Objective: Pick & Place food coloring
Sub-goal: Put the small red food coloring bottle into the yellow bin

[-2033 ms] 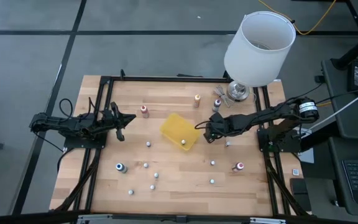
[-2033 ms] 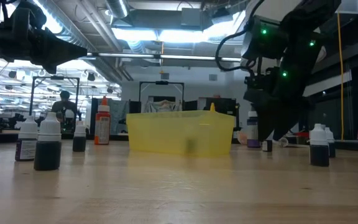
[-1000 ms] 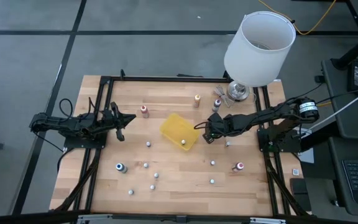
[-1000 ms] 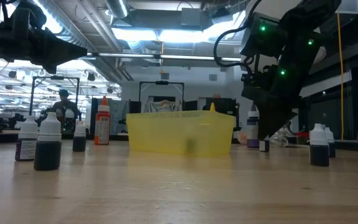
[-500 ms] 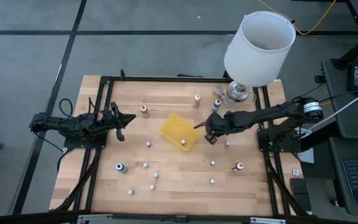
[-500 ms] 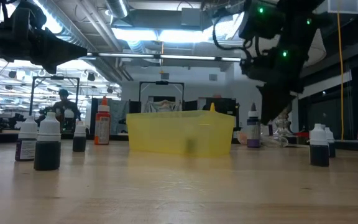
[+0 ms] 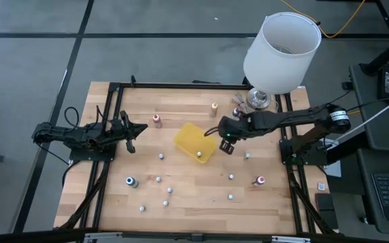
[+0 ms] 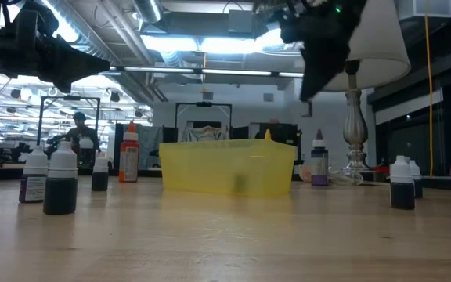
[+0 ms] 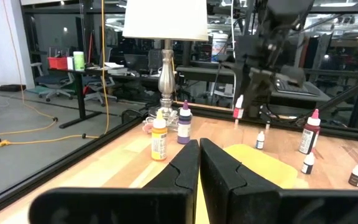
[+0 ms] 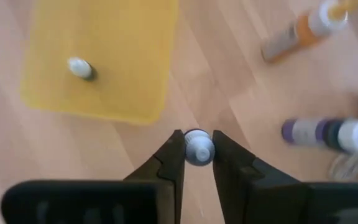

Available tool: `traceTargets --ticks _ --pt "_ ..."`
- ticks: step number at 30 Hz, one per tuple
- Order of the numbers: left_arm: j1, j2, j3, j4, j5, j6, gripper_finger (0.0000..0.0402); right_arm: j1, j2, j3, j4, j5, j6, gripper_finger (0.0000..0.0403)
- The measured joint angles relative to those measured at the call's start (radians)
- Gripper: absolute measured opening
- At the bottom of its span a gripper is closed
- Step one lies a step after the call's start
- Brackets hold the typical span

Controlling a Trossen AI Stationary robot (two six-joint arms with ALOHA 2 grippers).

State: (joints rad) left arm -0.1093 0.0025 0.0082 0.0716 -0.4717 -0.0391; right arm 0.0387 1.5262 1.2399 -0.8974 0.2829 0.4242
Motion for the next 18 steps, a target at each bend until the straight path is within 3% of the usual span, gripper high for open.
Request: traceTargets --ticks 10,18 --pt "0.0 0.0 0.0 0.0 0.0 0.0 0.0011 0.01 0.173 0.249 -0.021 -0.026 -0.128 0.0069" --pt "0.0 0.0 0.0 0.0 0.0 0.0 0.0009 0.044 0.311 0.364 0.01 -0.055 -0.214 0.007"
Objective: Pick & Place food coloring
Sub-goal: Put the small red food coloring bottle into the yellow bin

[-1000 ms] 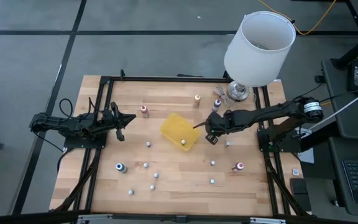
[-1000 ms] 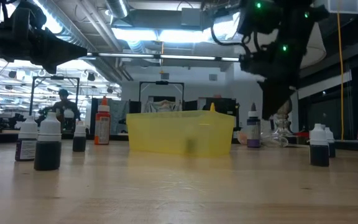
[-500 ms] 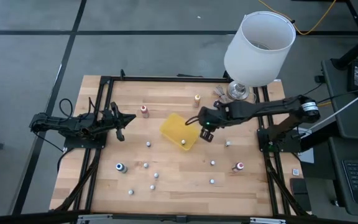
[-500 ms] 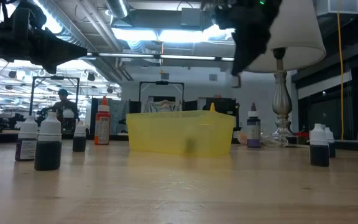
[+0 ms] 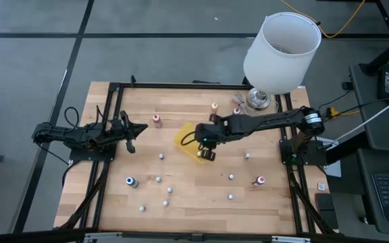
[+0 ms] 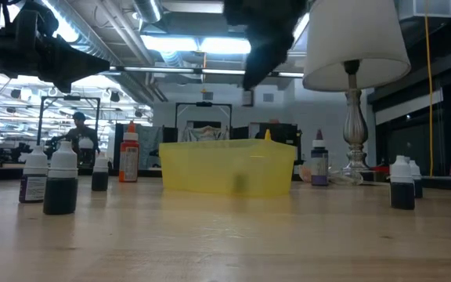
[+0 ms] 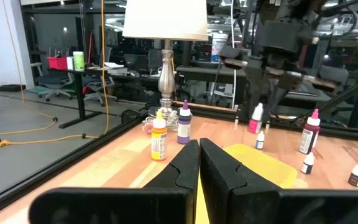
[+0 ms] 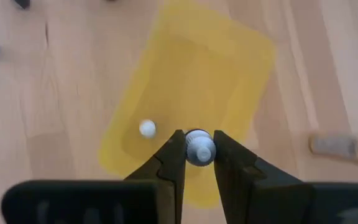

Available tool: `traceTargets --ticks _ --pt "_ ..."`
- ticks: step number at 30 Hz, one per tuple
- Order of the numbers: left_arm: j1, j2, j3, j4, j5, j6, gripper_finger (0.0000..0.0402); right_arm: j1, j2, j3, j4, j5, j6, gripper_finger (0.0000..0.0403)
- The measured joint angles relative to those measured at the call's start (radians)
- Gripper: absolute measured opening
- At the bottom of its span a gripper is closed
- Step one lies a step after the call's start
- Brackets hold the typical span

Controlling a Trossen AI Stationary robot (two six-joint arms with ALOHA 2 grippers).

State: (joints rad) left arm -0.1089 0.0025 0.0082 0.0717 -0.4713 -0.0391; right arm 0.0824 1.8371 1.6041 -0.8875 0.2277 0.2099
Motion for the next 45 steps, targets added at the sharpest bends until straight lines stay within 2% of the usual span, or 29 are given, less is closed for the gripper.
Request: traceTargets --ticks 8,21,45 --pt "0.0 0.0 0.0 0.0 0.0 0.0 0.0012 0.011 0.081 0.02 0.104 -0.066 -0.096 0.0073" --pt "0.0 0.0 0.0 0.0 0.001 0.0 0.0008 0.014 0.173 0.02 0.18 -0.073 -0.218 0.0071" --pt "0.0 0.0 0.0 0.0 0.001 0.0 0.0012 0.025 0.182 -0.17 0.355 -0.083 -0.219 0.0074"
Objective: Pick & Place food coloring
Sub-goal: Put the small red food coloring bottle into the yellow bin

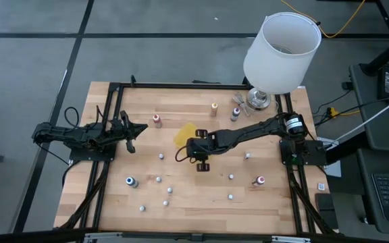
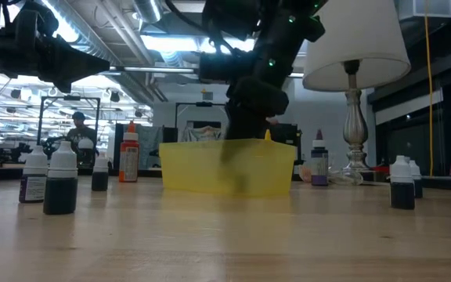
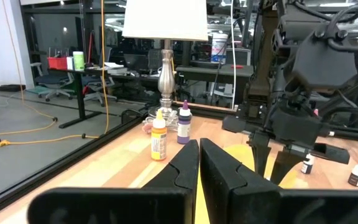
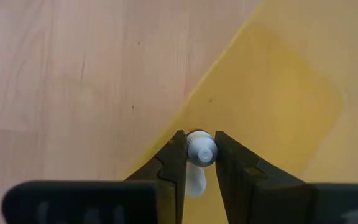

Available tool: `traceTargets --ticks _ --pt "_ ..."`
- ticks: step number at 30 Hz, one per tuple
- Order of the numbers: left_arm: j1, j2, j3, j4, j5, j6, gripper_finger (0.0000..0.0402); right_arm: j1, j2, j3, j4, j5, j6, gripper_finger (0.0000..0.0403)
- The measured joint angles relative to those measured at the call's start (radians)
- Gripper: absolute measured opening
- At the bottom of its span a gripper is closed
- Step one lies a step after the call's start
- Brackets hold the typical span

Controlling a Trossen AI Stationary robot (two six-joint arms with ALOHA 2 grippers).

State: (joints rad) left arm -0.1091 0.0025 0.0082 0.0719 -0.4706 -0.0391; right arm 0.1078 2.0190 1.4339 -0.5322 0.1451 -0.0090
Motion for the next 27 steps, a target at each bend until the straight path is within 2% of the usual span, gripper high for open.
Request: traceTargets --ticks 8,19,27 --pt "0.0 0.0 0.0 0.0 0.0 0.0 0.0009 0.0 0.0 -0.02 0.022 0.0 0.0 0.0075" --pt "0.0 0.0 0.0 0.0 0.0 0.0 0.0011 -0.01 0.0 -0.02 0.02 -0.011 0.004 0.0112" --pt "0.0 0.0 0.0 0.0 0.0 0.0 0.0008 -0.012 0.0 -0.02 0.02 -0.009 0.003 0.0116"
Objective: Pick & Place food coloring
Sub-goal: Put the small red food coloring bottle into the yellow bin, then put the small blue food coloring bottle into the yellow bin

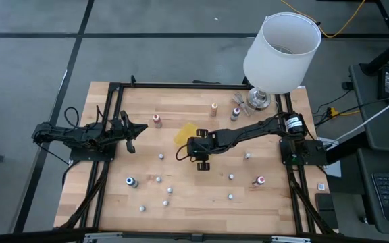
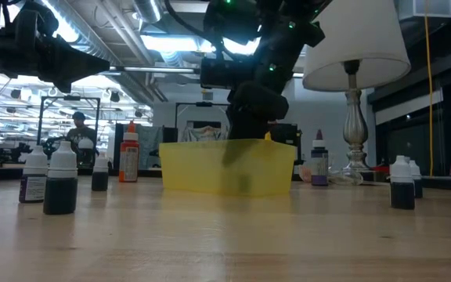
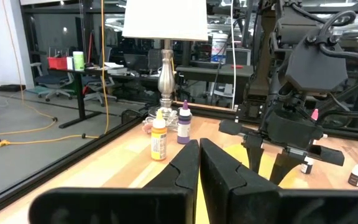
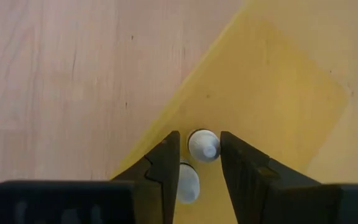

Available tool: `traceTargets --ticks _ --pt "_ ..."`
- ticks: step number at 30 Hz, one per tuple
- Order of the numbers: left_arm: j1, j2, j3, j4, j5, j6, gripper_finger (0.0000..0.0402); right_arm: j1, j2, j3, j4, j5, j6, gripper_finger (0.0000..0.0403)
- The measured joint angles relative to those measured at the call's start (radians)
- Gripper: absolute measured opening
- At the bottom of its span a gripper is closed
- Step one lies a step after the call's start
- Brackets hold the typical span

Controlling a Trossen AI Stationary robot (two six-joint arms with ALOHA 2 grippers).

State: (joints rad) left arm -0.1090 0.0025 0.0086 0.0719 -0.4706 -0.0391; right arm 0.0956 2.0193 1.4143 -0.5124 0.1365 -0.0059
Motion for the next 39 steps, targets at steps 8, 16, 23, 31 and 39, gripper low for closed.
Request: traceTargets --ticks 8,16,23,31,39 --pt "0.0 0.0 0.0 0.0 0.0 0.0 0.0012 -0.001 0.0 0.032 -0.049 0.001 0.001 0.0117" --pt "0.0 0.0 0.0 0.0 0.0 0.0 0.0009 -0.016 -0.006 0.092 -0.078 0.005 0.002 0.0117" --pt "0.0 0.0 0.0 0.0 0.0 0.0 0.0011 -0.014 -0.006 0.16 -0.139 0.023 0.005 0.0117" --pt "0.0 0.0 0.0 0.0 0.0 0.0 0.001 -0.017 -0.029 0.237 -0.251 0.102 0.174 0.013" --pt "0.0 0.0 0.0 0.0 0.0 0.0 0.0011 -0.004 -0.104 0.231 -0.331 0.109 0.354 0.0221"
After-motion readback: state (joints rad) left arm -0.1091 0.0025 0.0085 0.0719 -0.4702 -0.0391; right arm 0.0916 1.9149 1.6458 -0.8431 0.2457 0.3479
